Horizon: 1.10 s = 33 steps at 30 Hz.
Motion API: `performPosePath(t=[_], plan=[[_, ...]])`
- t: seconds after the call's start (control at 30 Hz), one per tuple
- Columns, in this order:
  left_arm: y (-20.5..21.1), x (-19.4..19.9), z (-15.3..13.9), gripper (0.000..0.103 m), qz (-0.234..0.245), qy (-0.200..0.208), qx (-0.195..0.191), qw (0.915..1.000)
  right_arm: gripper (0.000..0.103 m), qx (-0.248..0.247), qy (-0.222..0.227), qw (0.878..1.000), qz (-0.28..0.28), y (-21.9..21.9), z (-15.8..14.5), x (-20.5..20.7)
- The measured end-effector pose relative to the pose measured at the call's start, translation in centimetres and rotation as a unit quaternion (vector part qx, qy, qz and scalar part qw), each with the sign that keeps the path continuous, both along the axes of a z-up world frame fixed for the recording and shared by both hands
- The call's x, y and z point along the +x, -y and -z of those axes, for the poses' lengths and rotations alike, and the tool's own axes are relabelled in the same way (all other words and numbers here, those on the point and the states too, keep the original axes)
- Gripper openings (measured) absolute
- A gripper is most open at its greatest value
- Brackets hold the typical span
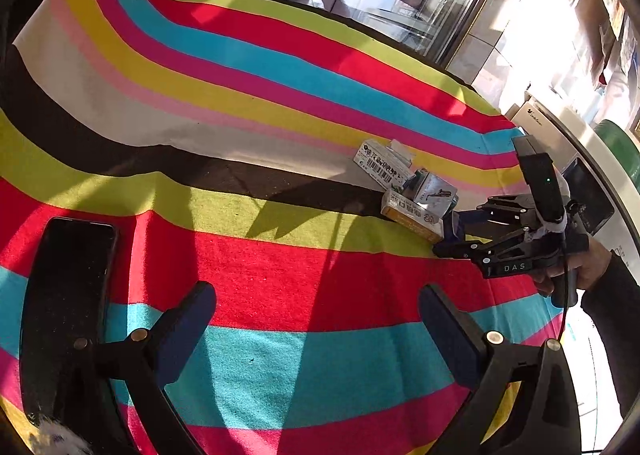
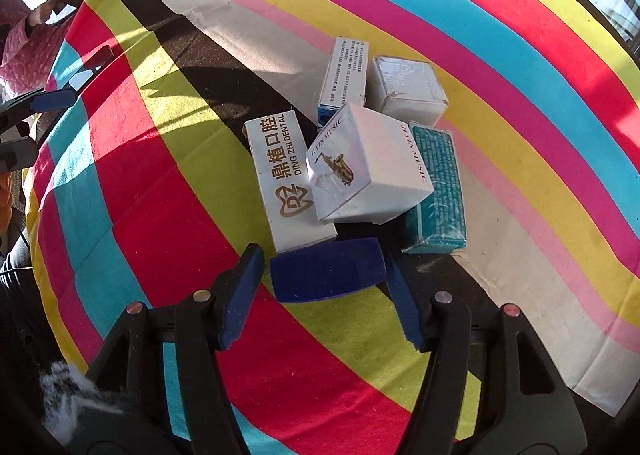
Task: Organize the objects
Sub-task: 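Grasp the navy blue block with the right tool, then grasp the white JIYIN MUSIC cube box with the left tool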
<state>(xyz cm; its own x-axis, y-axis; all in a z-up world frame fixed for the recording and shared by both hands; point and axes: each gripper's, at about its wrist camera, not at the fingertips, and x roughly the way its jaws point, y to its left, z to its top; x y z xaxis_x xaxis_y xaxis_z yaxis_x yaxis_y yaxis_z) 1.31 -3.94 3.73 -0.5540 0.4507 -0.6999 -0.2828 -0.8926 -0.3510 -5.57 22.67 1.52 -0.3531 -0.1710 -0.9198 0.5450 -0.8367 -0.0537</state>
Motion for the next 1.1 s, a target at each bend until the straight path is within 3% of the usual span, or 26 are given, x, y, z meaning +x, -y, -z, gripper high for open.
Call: performPosePath(t=[0.07, 0.2, 0.4, 0.63, 0.83, 0.97, 1.1], plan=[[-0.1, -0.1, 0.1, 0.102, 0.000, 0.002, 0.000, 1.0000, 0.056, -0.006, 0.000, 1.000, 0.003, -0.1, -0.1, 0.1], [-0.4, -0.2, 0.1, 0.102, 0.002, 0.001, 0.000, 1.0000, 0.056, -0.009, -0.004, 1.000, 0.020, -0.4, -0.1, 0.6], [-1.9, -0.9, -0.3, 0.102, 0.016, -0.003, -0.001, 0.9999, 0.056, -0.021, -0.022, 0.991, 0.127, -2.3, -0.1, 2.1], [-6.5, -2.8, -1.3, 0.102, 0.067, -0.017, -0.003, 0.9976, 0.056, -0.018, -0.050, 0.964, 0.262, -4.7, -0.2, 5.4], [-11.8, -5.3, -1.9, 0.098, 0.124, -0.027, 0.000, 0.9919, 0.056, -0.029, -0.064, 0.931, 0.360, -6.4, -0.3, 8.1], [-14.5, -7.2, -1.5, 0.091, 0.153, -0.037, -0.025, 0.9873, 0.056, -0.033, -0.068, 0.913, 0.402, -7.9, -0.3, 9.3], [-16.2, -8.6, -1.1, 0.086, 0.173, -0.046, -0.044, 0.9829, 0.056, -0.032, -0.070, 0.906, 0.415, -8.6, -0.4, 10.3]])
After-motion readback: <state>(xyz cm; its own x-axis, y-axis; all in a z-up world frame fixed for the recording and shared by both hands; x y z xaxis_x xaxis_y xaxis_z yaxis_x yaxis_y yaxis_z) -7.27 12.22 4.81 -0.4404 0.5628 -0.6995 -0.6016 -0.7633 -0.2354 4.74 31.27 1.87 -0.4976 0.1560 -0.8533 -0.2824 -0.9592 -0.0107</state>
